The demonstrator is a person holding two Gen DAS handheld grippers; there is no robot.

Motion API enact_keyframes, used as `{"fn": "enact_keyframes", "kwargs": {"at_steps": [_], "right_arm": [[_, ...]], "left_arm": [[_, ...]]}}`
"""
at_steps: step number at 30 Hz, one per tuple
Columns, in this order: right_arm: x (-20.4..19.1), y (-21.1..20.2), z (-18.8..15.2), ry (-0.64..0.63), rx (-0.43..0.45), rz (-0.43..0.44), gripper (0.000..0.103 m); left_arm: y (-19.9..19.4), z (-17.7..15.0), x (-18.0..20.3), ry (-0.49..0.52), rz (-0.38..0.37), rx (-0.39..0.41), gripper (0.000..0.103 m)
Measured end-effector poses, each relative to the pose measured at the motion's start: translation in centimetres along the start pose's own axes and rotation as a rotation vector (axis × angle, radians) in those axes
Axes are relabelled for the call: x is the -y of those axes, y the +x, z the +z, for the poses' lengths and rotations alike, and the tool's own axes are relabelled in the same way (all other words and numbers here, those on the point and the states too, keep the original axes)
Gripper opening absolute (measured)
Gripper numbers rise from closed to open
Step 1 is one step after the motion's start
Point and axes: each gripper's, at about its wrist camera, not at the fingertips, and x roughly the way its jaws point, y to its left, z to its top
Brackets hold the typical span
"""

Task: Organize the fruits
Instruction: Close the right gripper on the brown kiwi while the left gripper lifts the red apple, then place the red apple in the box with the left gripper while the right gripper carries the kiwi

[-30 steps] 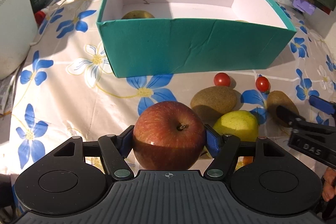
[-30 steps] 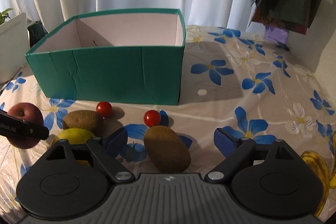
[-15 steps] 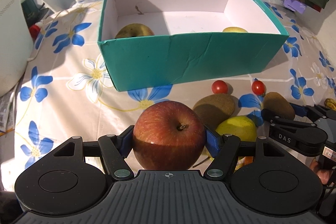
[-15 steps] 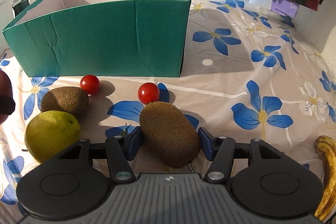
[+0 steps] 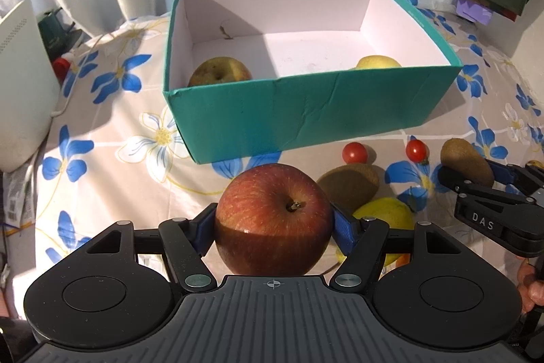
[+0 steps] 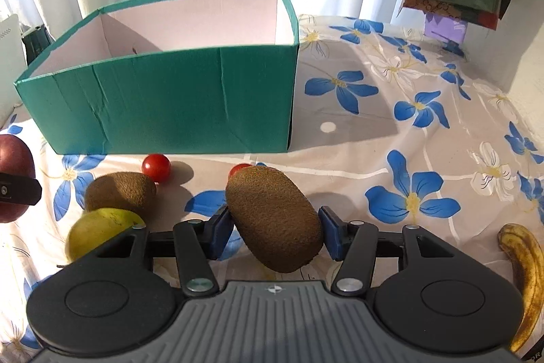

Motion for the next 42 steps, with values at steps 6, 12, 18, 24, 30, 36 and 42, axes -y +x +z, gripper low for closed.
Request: {"fn": "enact_keyframes", "kwargs": {"at_steps": [6, 12, 18, 24, 30, 36, 42], "right_arm": [[0.0, -3.3, 1.9, 0.014, 0.109, 0.006, 0.054], [0.1, -5.4, 3.9, 0.031, 0.202, 0.000, 0.054], [0.1, -6.2, 5.2, 0.044, 0.251, -0.012, 0.054], [-0.2, -6.1, 5.8, 0.045, 0.256, -0.022, 0.054], [-0.6, -5.3, 6.8, 0.040, 0.264, -0.023, 0.054], [-1.3, -4.1, 7.7, 0.028, 0.253, -0.014, 0.054], [-1.9, -3.2, 8.5, 0.007, 0.253, -0.001, 0.054]], "left_arm": [[-2.5, 2.9, 0.4, 0.036, 0.011, 0.082, 0.072], [-3.1, 7.2, 0.5, 0.039, 0.079, 0.186, 0.072], [1.0, 9.4, 0.3, 0.007, 0.130, 0.167, 0.072], [4.2, 10.0, 0.1, 0.003, 0.123, 0.134, 0.072], [7.2, 10.1, -0.1, 0.000, 0.123, 0.076, 0.073], [7.9, 10.3, 0.3, 0.026, 0.127, 0.088, 0.073], [7.1, 10.5, -0.2, 0.011, 0.085, 0.097, 0.078]]}}
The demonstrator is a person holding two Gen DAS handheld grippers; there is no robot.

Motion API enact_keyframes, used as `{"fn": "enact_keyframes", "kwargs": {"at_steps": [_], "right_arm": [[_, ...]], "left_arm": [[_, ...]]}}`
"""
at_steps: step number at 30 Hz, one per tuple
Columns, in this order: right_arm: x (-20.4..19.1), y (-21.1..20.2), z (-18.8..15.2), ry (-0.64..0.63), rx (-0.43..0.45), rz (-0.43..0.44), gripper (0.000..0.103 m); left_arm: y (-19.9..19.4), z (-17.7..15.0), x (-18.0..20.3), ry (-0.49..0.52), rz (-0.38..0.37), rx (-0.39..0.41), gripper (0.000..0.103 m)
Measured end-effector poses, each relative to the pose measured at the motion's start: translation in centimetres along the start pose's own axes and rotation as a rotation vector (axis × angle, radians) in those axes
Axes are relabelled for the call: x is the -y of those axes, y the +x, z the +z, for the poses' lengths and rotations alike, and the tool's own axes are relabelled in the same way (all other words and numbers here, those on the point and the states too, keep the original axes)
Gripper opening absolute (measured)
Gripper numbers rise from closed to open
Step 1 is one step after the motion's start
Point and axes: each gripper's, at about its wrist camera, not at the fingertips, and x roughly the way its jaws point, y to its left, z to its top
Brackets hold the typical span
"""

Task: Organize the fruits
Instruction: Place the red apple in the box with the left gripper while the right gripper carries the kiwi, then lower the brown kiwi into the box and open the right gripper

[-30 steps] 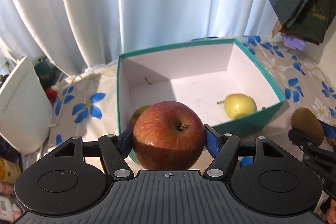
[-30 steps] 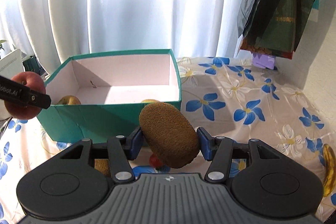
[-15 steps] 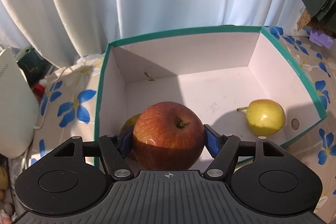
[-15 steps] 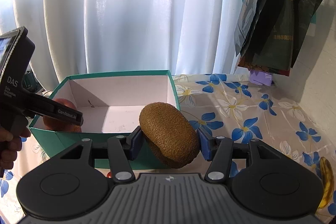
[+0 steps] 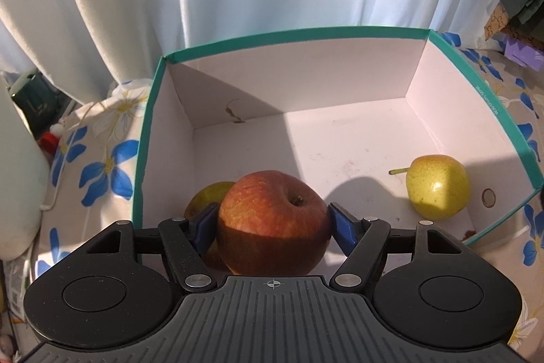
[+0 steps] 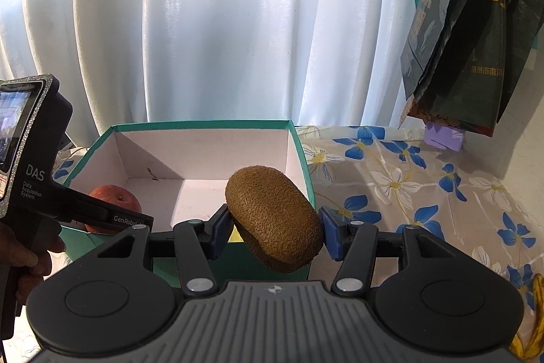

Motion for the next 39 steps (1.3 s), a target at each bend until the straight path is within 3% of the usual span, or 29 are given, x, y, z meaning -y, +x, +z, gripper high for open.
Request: {"fn": "enact_keyframes", "kwargs": {"at_steps": [5, 15, 23, 34, 39], "right_arm": [[-0.2, 1.0, 0.3, -0.006, -0.009, 0.006, 0.054], [-0.5, 2.9, 0.4, -0.015, -0.020, 0.026, 0.054], [-0.9, 4.7, 0.2, -0.012, -0.020, 0.037, 0.054], [-0.6, 7.3, -0.5, -0.012, -0.082, 0.046, 0.054], [-0.9, 7.4, -0.6, -0.039, -0.071, 0.041, 0.054]], "left_arm": [[-2.5, -0.1, 0.0, 0.030, 0.058, 0.081, 0.095], [-9.0, -2.6, -3.5, -0.083, 0.043, 0.167, 0.097], [-7.8, -5.0, -3.3, -0.103, 0.081, 0.065, 0.097], [-7.3, -5.8, -3.4, -0.132, 0.129, 0.017, 0.097], [-7.0, -5.9, -3.4, -0.135, 0.138, 0.001, 0.097]]}}
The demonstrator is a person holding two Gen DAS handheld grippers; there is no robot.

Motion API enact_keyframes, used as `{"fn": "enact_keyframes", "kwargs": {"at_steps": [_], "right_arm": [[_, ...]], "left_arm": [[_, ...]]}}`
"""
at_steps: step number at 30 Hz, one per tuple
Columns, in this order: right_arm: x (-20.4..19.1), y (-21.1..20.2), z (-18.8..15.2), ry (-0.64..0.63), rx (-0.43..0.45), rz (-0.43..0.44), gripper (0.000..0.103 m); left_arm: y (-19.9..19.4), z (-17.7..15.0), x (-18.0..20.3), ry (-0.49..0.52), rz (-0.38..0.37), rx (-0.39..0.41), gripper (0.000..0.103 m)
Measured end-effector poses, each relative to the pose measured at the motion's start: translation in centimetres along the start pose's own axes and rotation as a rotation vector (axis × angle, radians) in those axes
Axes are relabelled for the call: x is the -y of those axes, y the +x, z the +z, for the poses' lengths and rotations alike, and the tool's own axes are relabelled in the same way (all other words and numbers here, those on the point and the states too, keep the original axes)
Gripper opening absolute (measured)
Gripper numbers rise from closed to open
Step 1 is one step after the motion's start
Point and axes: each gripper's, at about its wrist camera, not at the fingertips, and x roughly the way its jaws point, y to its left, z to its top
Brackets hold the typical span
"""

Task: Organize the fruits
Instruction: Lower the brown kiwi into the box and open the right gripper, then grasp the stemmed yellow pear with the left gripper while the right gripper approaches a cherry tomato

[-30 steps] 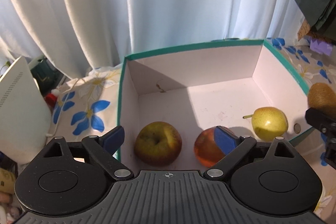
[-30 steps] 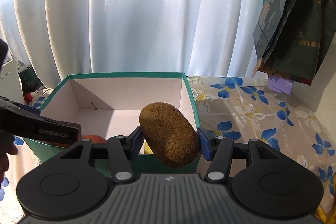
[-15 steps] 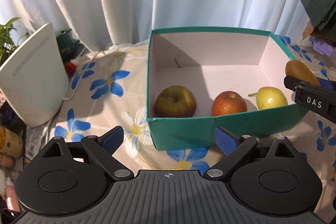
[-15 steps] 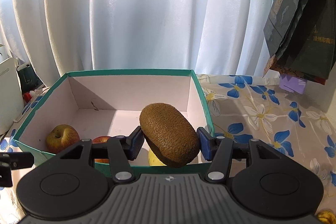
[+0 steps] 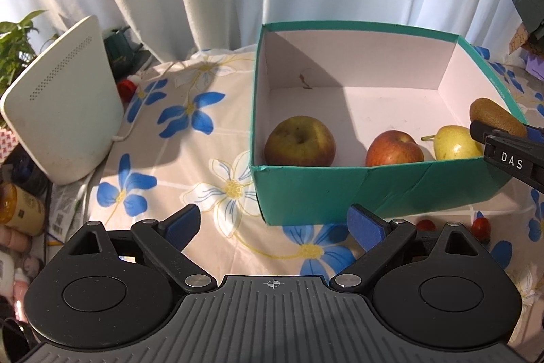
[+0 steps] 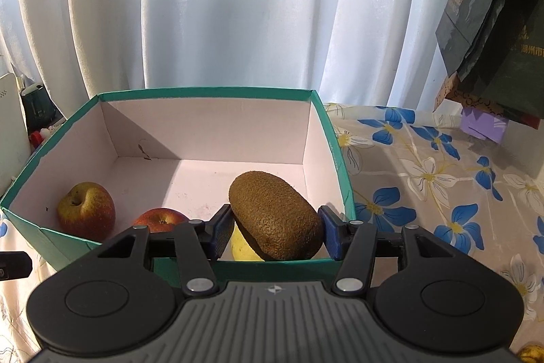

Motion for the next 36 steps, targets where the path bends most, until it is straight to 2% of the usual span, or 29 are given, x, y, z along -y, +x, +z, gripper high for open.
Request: {"fn": "enact_keyframes", "kwargs": {"at_steps": [6, 7, 8, 13, 17, 23, 32, 36], "right_arm": [[0.1, -0.3, 0.2, 0.002, 0.002, 0.008, 0.056], [0.2, -0.6, 0.2, 0.009, 0.009, 0.009, 0.058], [0.2, -1.0, 0.1, 0.013, 0.021, 0.005, 0.068], [0.9, -4.1, -0.1, 0.047, 0.076, 0.008, 0.074], [1.4, -7.1, -1.4, 0.051, 0.096, 0.001, 0.080], [2.2, -9.3, -4.7, 0.085, 0.032, -0.027, 0.080], [3.2, -11.4, -6.7, 0.120, 0.022, -0.057, 0.080], [3.5, -12.0, -6.8, 0.129, 0.031, -0.068, 0.080]], "left_arm": [[0.3, -0.7, -0.1, 0.013, -0.012, -0.002, 0.097], [0.4, -1.0, -0.2, 0.015, -0.016, -0.003, 0.097], [0.5, -1.2, -0.2, 0.021, -0.020, -0.005, 0.097], [0.2, -2.7, 0.6, 0.094, -0.057, -0.010, 0.097], [-0.3, -4.2, 1.9, 0.161, -0.149, -0.026, 0.099], [0.0, -5.8, 3.8, 0.190, -0.305, -0.092, 0.100], [-1.5, -6.0, 5.2, 0.203, -0.261, -0.041, 0.100], [-1.7, -5.7, 5.9, 0.210, -0.273, -0.037, 0.100]]}}
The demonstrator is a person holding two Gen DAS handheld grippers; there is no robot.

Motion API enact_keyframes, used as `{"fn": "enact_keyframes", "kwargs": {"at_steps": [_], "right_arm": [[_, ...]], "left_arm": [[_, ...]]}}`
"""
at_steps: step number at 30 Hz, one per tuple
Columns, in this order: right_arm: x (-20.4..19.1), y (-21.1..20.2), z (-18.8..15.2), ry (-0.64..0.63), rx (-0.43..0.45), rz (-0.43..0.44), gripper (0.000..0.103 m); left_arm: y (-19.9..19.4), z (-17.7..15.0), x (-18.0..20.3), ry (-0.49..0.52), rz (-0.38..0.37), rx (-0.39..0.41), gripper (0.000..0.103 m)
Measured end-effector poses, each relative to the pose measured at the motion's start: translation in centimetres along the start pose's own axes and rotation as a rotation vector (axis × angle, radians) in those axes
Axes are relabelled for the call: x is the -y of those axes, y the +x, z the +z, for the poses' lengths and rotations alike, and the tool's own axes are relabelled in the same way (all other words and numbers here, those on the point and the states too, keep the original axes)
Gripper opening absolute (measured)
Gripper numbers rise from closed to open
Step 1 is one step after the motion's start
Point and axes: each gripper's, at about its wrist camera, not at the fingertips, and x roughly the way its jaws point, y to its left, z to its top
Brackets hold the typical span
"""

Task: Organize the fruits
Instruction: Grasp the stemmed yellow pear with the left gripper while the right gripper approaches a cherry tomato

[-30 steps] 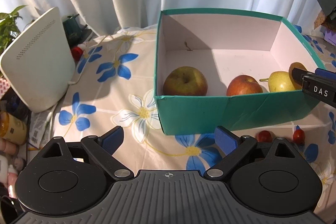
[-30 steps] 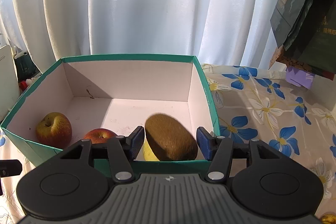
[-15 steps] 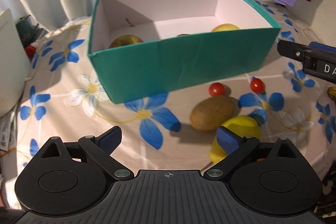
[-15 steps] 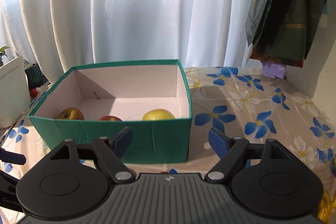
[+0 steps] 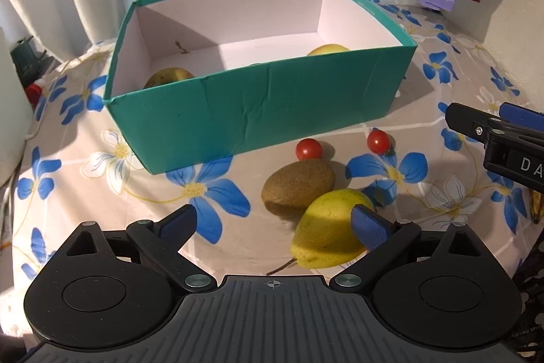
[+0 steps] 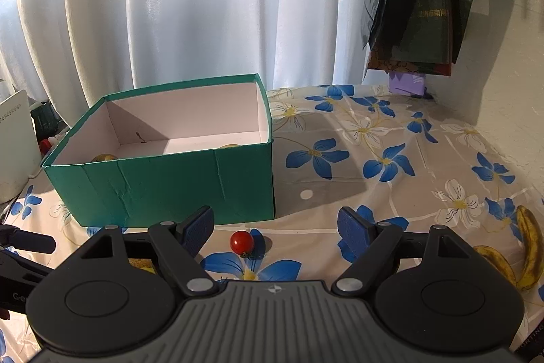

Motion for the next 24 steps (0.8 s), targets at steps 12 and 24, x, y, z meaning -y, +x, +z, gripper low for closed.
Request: {"fn": "enact_keyframes", "kwargs": {"at_steps": [12, 24], "right_arm": [[1.1, 0.0, 0.0, 0.009, -0.006, 0.001, 0.080], [1.8, 1.0, -0.1, 0.023, -0.025, 0.005, 0.081]], "left_arm": [[2.8, 0.5, 2.9, 0.037, -0.036, -0.063, 0.095], [5.1, 1.0, 3.6, 0.013, -0.098, -0.121, 0.097]]}}
